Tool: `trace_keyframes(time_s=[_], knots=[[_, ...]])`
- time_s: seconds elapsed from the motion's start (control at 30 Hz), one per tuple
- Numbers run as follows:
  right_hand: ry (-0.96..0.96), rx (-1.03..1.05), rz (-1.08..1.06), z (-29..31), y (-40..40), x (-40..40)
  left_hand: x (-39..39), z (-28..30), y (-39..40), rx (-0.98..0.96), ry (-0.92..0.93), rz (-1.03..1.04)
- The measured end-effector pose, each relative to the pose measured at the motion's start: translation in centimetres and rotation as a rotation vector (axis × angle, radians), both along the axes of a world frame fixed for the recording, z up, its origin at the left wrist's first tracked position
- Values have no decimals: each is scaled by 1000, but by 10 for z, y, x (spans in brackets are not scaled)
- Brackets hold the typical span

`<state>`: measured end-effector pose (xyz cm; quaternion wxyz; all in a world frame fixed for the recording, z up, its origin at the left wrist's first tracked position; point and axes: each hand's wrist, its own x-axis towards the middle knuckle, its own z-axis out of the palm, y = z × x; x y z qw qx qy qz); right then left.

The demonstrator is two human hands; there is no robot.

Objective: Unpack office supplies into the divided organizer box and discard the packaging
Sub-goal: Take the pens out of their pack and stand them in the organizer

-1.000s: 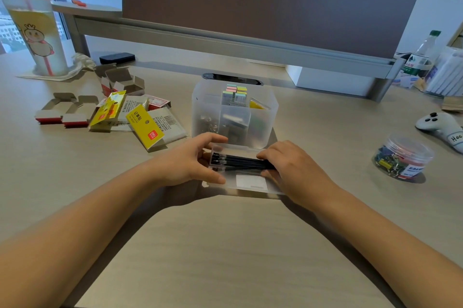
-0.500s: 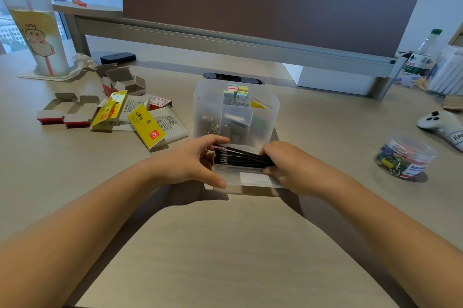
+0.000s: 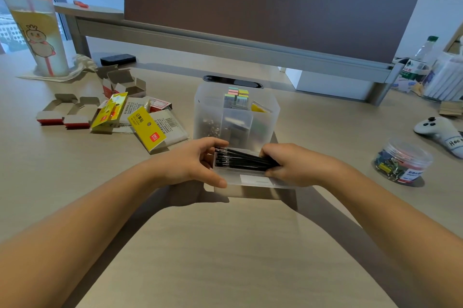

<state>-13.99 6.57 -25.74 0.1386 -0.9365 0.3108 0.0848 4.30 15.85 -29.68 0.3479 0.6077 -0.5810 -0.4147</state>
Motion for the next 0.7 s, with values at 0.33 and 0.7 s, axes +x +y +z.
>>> trace_keyframes(time_s=[0.33, 0.7], knots=[[-138, 128, -34, -1, -7, -9, 1, 0, 0, -5, -52, 8], [-428, 304, -92, 1, -4, -3, 4, 8, 6, -75, -160, 51]])
